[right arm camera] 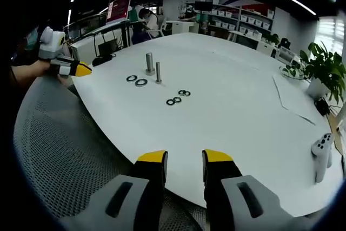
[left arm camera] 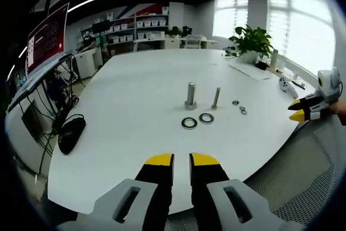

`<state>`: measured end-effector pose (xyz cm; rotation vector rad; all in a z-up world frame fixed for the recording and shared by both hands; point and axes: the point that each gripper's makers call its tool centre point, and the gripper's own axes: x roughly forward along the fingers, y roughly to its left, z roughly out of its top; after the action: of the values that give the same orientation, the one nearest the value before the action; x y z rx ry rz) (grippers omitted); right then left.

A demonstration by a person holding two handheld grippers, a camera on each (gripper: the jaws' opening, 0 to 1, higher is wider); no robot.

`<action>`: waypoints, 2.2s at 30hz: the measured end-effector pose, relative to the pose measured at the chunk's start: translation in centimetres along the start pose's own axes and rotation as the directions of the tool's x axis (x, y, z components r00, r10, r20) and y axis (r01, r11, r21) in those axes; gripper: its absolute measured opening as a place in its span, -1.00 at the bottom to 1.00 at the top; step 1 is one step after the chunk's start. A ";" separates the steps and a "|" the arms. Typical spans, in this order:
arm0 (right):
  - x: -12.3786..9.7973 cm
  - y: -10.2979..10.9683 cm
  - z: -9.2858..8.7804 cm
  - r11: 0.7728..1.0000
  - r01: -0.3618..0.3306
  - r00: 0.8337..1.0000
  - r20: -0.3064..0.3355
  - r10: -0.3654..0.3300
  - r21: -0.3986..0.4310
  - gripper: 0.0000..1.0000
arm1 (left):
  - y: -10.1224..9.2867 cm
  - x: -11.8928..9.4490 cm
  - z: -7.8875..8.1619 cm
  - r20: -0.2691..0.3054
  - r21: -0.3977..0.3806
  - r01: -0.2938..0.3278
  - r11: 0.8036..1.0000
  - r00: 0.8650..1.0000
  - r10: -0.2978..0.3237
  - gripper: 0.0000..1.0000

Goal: Place the washer onto the threaded stud by aligning its center hole with the stud, sliding it down to the base, and recovering from edge contact or off-axis alignment until the washer reaches the visible bottom stop.

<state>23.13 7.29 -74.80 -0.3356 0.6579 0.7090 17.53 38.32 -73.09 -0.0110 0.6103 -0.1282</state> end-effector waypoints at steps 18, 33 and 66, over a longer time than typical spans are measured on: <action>-0.2 -0.5 -1.0 0.998 0.025 0.999 -0.043 -0.023 0.060 -0.43 | -1.4 -0.4 0.7 0.038 -0.023 0.095 0.995 0.995 -0.094 -0.61; -0.1 -0.9 -2.2 0.995 0.055 0.992 -0.121 -0.046 0.079 -0.43 | -1.9 1.9 2.3 -0.095 0.191 0.340 0.921 0.940 -0.327 -0.36; 0.0 -0.7 -2.3 0.996 0.037 0.992 -0.122 -0.027 0.081 -0.44 | -2.4 11.9 1.9 -0.575 0.450 0.615 0.647 0.754 -0.317 -0.31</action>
<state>22.62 5.64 -76.47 -0.3134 0.7935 0.6319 27.99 34.41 -78.15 0.5240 1.0041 -0.8886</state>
